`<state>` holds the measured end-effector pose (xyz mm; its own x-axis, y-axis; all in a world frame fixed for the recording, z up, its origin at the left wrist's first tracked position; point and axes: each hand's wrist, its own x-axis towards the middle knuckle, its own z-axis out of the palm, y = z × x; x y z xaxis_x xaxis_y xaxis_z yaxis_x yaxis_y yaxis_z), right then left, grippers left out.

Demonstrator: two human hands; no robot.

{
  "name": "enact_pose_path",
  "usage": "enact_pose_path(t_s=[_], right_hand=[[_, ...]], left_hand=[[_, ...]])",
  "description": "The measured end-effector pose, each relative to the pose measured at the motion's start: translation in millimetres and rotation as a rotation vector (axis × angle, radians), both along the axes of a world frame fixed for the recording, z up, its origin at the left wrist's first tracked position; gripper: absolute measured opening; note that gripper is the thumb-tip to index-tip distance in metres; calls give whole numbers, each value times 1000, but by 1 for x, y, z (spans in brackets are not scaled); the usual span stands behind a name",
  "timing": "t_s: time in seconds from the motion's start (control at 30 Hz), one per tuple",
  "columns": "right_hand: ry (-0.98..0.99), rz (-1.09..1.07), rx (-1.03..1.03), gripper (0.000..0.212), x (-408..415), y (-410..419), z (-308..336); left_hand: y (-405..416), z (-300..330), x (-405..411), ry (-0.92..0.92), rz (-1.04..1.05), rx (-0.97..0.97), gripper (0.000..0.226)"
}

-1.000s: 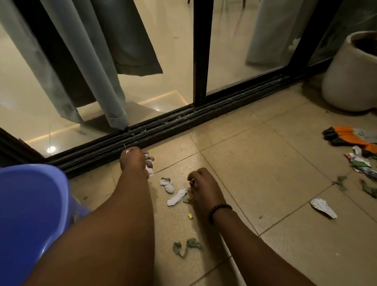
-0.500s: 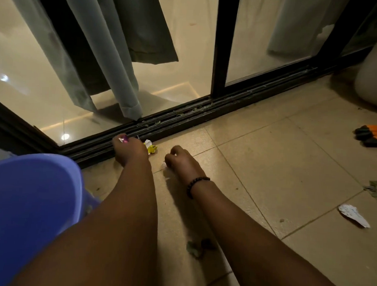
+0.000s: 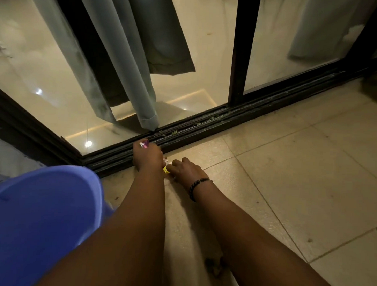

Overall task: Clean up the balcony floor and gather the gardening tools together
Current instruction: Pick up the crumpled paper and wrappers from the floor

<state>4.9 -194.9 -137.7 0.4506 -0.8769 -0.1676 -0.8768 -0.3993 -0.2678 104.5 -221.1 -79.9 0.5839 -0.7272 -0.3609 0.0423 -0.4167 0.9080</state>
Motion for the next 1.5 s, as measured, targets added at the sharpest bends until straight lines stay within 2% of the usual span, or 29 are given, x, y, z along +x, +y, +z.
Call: enact_pose_path(t_s=[0.07,0.1,0.2,0.3,0.37,0.43,0.6,0.7,0.73,0.8,0.93,1.0,1.07,1.17,1.23,1.3,1.33,1.37,1.4,1.47,1.5], right_hand=[[-30,-13,-3,60,-3,6,-3],[-44,-35,24,59,-3,10,-2],[-110,-151,146,34,-11,17,-3],[-348,-410,217,27,-38,30,0],[-635,-681,249,28,-66,36,10],[-1019,-847,252,30,-93,39,33],[-1571,-819,203,35,-124,36,98],[-1785,-788,189,31,-123,42,124],[-1778,-786,150,30,-121,46,128],[-1632,-787,-4,32,-121,53,128],[-1390,-830,-204,34,-137,61,115],[-1300,-866,-249,28,-144,67,112],[-1111,-887,-332,23,-153,68,110],[-753,-958,-396,22,-169,74,113],[-624,-987,-430,21,-178,83,118],[-503,-989,-389,24,-188,93,120],[-490,-991,-324,26,-193,97,119],[-561,-1004,-245,29,-197,100,121],[-733,-1034,-183,30,-201,106,124],[-1171,-1100,-232,31,-214,120,127],[-1258,-1173,-313,31,-226,130,124]], left_hand=[[1,-6,3,26,-8,9,21],[2,-11,4,40,-12,19,21],[9,-20,-1,112,-52,89,32],[12,-18,-16,218,-105,149,30],[13,-10,-30,319,-131,162,16],[14,0,-46,398,-176,162,15],[21,24,-88,556,-333,115,20],[25,38,-112,703,-475,109,31],[29,44,-121,796,-533,83,33],[38,59,-139,936,-600,41,44],[42,67,-160,962,-624,49,87],[44,68,-168,966,-707,52,98],[48,68,-179,914,-764,95,86],[49,61,-200,900,-703,109,68],[51,55,-215,845,-678,83,68],[55,52,-231,762,-655,36,51],[58,52,-239,684,-641,-5,35],[59,54,-245,618,-642,-45,20],[63,57,-252,585,-660,-65,12],[67,60,-263,572,-701,-55,15],[70,58,-266,579,-709,-38,21]])
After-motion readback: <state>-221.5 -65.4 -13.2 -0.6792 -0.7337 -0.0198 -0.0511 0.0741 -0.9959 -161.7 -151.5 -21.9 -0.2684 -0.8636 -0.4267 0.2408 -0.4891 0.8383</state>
